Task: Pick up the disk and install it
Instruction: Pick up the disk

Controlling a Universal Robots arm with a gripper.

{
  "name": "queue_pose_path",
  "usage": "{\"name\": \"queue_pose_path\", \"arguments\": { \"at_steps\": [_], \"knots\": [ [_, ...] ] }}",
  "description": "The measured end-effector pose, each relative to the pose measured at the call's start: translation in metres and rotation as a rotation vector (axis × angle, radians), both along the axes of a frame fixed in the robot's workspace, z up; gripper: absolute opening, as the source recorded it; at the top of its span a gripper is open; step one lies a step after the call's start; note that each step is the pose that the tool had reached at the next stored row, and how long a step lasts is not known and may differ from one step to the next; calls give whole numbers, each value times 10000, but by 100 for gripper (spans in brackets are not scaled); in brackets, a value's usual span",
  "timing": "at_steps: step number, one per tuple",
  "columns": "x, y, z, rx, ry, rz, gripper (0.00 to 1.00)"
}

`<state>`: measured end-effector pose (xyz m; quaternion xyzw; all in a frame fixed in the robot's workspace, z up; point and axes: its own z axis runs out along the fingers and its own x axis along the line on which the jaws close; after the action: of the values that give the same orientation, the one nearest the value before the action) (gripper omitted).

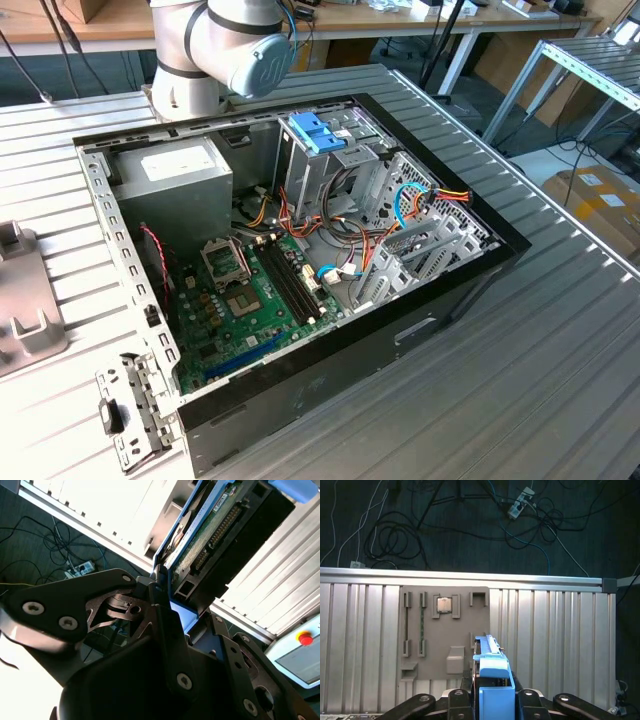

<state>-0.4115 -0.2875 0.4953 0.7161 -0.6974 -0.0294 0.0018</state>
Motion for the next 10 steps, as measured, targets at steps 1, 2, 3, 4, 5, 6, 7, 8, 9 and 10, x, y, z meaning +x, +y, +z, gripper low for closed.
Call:
{"name": "queue_pose_path", "arguments": {
  "at_steps": [1, 2, 3, 4, 5, 6, 7, 8, 9, 10],
  "knots": [
    [2, 0, 0, 0, 0, 0, 37],
    [4, 0, 0, 0, 0, 0, 37],
    [6, 0, 0, 0, 0, 0, 37],
    [10, 0, 0, 0, 0, 0, 37],
    [12, 0, 0, 0, 1, 0, 37],
    [14, 0, 0, 0, 0, 0, 37],
    [17, -1, 0, 0, 0, 0, 37],
    [18, -1, 0, 0, 0, 0, 37],
    [21, -1, 0, 0, 0, 0, 37],
    [23, -1, 0, 0, 0, 0, 37]
  ]
}}
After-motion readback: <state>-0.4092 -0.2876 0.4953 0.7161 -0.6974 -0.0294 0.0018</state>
